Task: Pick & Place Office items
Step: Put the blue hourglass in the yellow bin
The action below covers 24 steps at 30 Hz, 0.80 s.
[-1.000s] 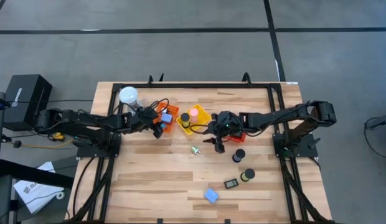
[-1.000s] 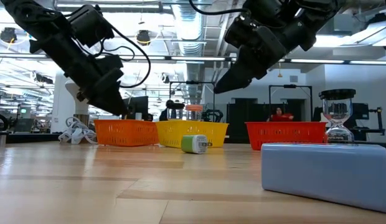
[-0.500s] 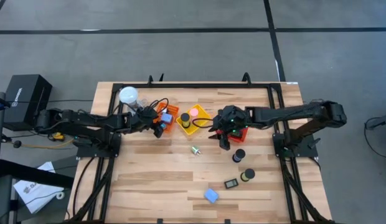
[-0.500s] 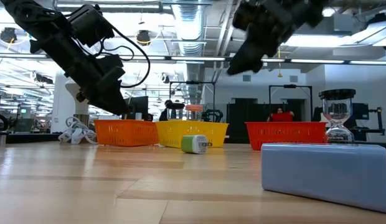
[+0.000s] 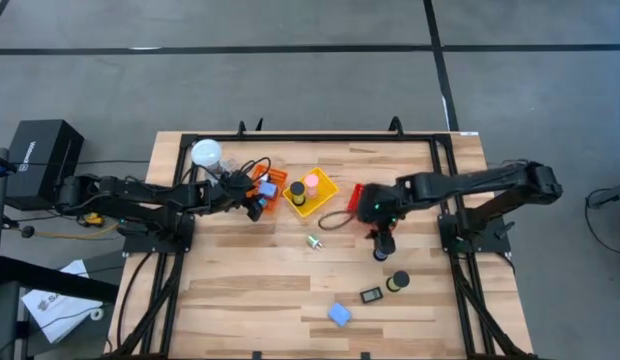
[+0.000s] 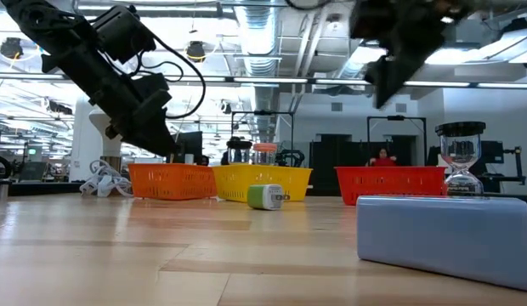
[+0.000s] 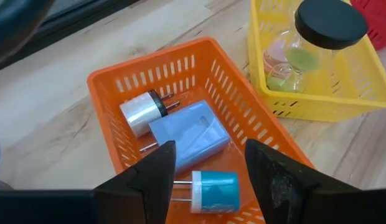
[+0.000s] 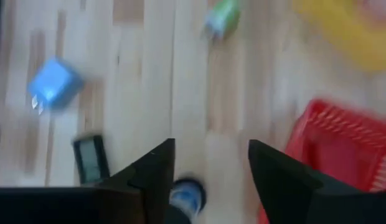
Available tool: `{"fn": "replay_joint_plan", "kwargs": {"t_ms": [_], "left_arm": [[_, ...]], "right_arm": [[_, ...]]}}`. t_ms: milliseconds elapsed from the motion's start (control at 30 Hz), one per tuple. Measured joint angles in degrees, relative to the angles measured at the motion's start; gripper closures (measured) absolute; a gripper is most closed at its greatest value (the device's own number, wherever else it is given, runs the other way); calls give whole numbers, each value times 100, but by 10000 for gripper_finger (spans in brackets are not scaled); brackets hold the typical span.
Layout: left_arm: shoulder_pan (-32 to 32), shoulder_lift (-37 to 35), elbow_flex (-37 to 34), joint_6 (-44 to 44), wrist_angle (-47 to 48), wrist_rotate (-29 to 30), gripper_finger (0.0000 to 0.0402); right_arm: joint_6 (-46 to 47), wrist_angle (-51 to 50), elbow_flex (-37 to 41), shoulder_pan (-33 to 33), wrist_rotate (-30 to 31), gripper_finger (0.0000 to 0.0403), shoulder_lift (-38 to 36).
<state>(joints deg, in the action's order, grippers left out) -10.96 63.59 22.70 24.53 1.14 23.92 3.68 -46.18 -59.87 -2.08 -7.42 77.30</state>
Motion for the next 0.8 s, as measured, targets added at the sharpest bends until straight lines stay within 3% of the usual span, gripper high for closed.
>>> {"fn": "replay_joint_plan", "kwargs": {"t_ms": [267,800], "left_arm": [[1,-19,0,-15,-109,-4,213],[13,15,0,-9,-257,-4,220]], "right_arm": [[675,-419,-5,-598,-21,145,609],[1142,-1548,-7,-786,-22,140,1859]]}}
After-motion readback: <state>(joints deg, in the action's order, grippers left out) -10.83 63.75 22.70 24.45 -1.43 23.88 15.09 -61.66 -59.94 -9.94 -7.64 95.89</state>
